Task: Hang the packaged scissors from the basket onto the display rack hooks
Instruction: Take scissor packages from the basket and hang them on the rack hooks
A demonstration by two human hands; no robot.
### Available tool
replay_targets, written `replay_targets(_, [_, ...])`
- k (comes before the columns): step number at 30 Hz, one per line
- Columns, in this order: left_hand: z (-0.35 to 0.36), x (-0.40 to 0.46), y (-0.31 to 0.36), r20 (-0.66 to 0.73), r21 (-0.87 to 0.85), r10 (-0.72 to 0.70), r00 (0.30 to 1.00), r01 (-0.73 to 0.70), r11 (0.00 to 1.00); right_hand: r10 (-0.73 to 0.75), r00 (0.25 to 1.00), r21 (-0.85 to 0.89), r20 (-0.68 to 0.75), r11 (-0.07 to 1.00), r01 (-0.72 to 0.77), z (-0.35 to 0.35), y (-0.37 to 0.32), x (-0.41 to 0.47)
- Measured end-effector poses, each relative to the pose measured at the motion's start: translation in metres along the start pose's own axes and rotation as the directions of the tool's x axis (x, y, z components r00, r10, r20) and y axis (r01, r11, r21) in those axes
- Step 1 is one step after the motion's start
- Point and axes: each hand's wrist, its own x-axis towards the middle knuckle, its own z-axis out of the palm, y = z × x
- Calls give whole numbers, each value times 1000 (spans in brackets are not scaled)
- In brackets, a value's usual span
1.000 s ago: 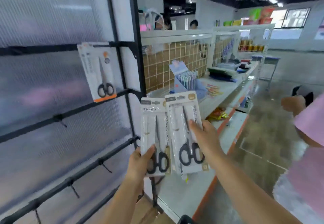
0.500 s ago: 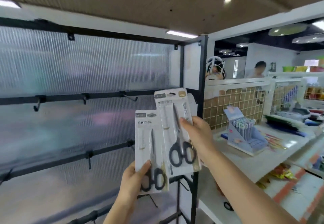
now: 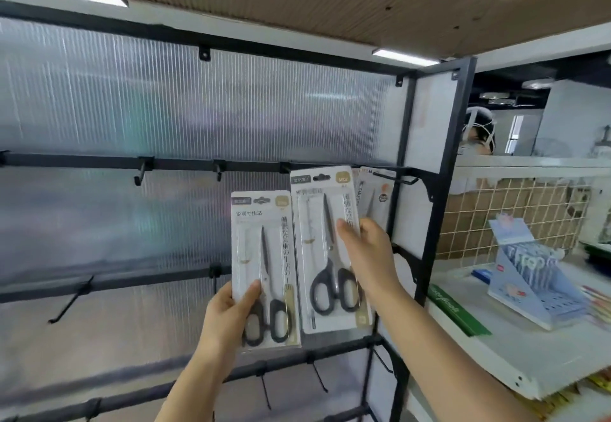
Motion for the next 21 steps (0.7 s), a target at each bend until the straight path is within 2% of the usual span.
replay_targets(5, [-5,4,1,-42,-8,16,999,-16,1000,-25,999,1,21,1000,25,6,5,13])
replay_targets(12, [-13,4,-3,-101,-11,25,995,-27,1000,11,999,45,42,999,-13,12,14,13])
replay_targets(21, [-13,3,-3,-86,-6,34,996,-34,999,57,994,39,89,997,-61,15,22,18])
